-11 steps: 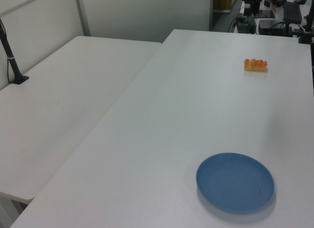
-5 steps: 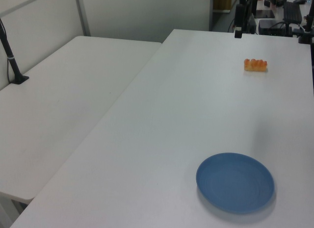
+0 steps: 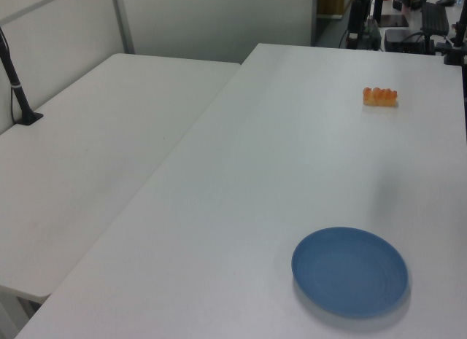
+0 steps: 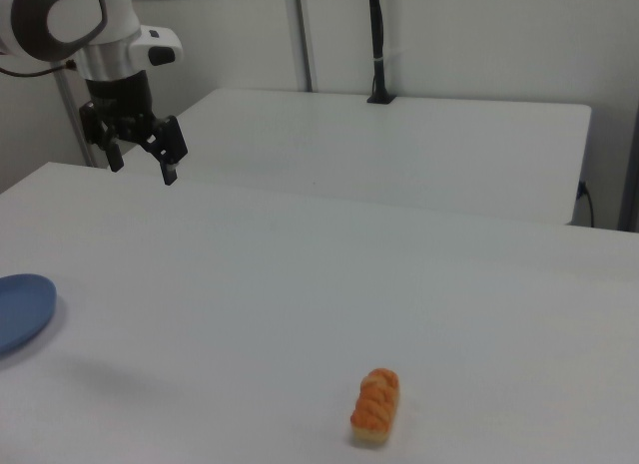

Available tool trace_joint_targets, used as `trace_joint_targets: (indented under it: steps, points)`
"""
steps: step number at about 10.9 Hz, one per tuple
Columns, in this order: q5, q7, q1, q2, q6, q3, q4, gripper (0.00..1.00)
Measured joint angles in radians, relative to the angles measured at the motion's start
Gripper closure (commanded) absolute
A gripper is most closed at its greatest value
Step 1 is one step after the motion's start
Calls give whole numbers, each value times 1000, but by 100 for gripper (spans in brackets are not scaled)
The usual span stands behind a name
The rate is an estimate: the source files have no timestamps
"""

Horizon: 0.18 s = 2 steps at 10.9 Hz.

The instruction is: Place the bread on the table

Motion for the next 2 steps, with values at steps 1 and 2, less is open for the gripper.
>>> trace_joint_targets:
  steps: [1, 2]
  points:
    - [0, -4, 3, -1, 0, -6, 0, 0]
    - [0, -5, 5, -1, 0, -6, 0, 0]
